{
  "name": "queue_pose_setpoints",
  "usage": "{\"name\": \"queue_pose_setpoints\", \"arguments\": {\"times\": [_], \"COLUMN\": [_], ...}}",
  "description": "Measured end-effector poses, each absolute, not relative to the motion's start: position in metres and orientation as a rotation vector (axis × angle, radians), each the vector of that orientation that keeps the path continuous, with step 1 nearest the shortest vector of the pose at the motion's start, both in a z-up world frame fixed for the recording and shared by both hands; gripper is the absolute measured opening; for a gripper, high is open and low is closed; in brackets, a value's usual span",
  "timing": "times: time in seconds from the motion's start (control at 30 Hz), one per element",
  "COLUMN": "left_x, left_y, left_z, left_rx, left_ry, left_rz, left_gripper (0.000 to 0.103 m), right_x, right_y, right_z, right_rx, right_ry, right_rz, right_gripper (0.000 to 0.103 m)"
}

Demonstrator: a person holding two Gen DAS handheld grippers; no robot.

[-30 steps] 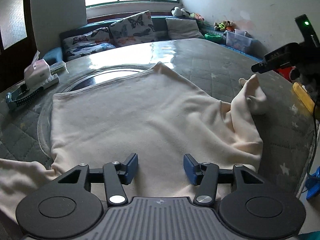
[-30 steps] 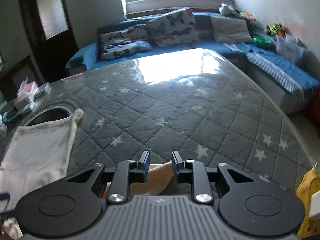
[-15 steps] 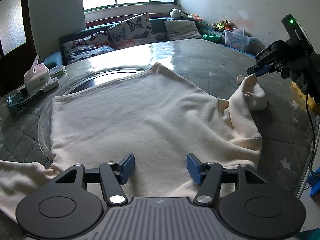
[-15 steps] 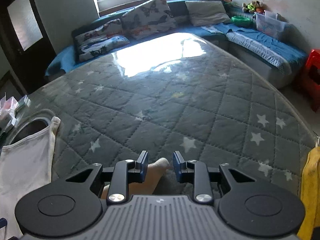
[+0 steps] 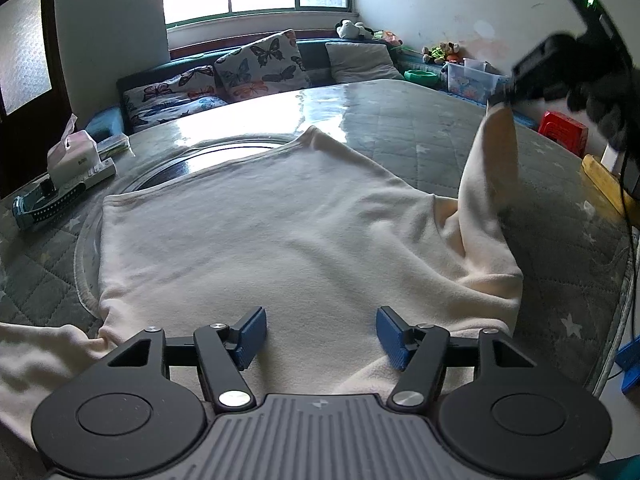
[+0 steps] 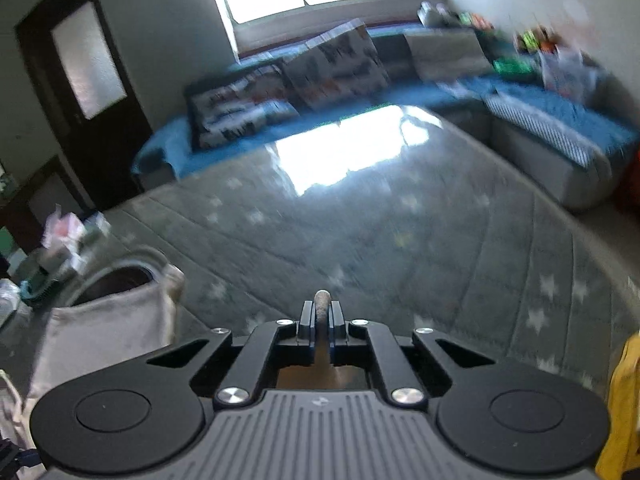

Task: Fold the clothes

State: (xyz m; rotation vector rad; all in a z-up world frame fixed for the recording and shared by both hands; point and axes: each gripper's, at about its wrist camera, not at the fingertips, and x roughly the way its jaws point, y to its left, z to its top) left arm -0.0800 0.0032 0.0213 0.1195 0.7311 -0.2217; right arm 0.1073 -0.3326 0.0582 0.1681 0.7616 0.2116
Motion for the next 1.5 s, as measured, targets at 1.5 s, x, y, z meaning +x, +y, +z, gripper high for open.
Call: {"name": "queue_pose_setpoints", "arguments": {"times": [1.5], "left_x": [-0.087], "left_y": [0.008], "left_z": [0.018], "left_rx": [0.134], "left_ry": [0.708], "left_rz": [-0.252], "left_gripper": [0.072], "right_x": [0.113], "right_y": [-0.326], "right_z": [-0.004], "right_rx": [-0.1], "right_ry": [0.802], "right_rz": [0.102], "right_gripper": [0.037]}}
